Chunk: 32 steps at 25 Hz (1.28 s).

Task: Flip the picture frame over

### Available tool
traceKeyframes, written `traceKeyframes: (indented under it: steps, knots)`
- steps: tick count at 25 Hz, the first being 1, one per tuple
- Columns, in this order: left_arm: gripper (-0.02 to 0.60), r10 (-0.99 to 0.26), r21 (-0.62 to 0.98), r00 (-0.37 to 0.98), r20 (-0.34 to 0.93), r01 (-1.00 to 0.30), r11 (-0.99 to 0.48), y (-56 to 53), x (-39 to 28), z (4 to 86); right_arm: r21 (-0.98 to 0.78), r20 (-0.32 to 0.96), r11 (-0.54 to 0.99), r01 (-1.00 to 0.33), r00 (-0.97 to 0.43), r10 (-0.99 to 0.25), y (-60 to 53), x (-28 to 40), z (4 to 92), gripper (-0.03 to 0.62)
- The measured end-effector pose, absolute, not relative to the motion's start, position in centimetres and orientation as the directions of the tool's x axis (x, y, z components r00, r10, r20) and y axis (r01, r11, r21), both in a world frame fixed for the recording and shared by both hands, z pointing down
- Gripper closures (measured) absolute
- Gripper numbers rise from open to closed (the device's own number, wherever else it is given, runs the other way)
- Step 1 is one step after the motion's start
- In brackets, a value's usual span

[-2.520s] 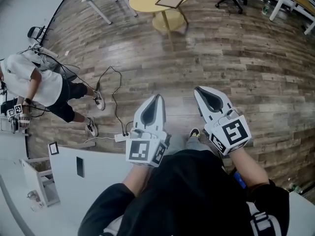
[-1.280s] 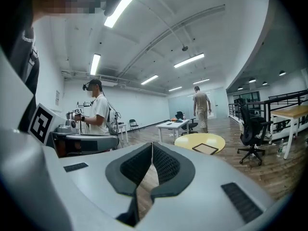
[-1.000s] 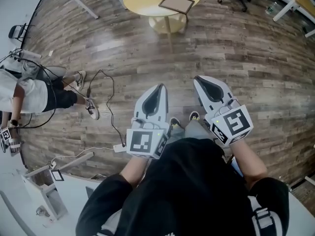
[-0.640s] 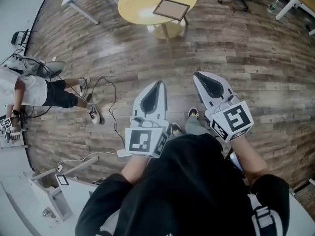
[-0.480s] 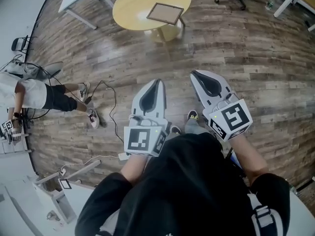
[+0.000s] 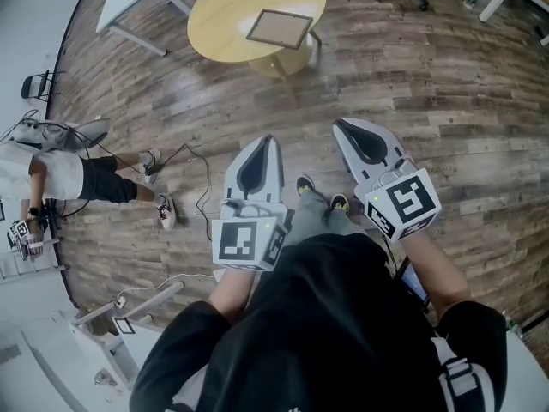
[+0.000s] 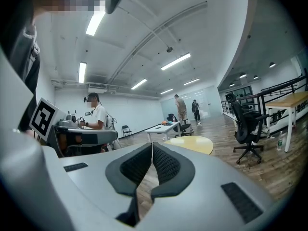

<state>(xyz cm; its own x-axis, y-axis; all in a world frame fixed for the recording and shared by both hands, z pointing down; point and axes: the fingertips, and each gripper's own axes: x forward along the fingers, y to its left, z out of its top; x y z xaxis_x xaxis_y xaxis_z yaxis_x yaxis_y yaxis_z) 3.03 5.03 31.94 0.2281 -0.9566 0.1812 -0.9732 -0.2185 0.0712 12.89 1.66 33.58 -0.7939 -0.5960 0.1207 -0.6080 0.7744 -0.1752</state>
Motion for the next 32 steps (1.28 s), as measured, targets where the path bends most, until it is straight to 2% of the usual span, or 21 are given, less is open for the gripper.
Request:
traceKeyframes:
  steps: [7, 19, 32]
  knots:
    - [0.558, -0.953, 0.098, 0.245, 0.178, -0.968, -0.231, 0.9, 0.3, 32.8, -0.155, 0.133, 0.775, -0.612, -0.791, -0.598, -2.4, 9.6, 34.1, 0.574]
    - [0.558, -0.964, 0.129, 0.230, 0.135, -0.968, -0.213, -6.4, -9.0, 32.5, -0.077, 0.098, 0.817, -0.572, -0.820, -0.565, -11.0, 0.9, 31.6, 0.574]
    - [0.558, -0.948, 0.167, 0.288, 0.133, -0.950, -0.265, -12.5, -10.5, 32.7, -0.076, 0.121, 0.759, -0.646, -0.762, -0.636, -17.4, 2.0, 31.2, 0.574]
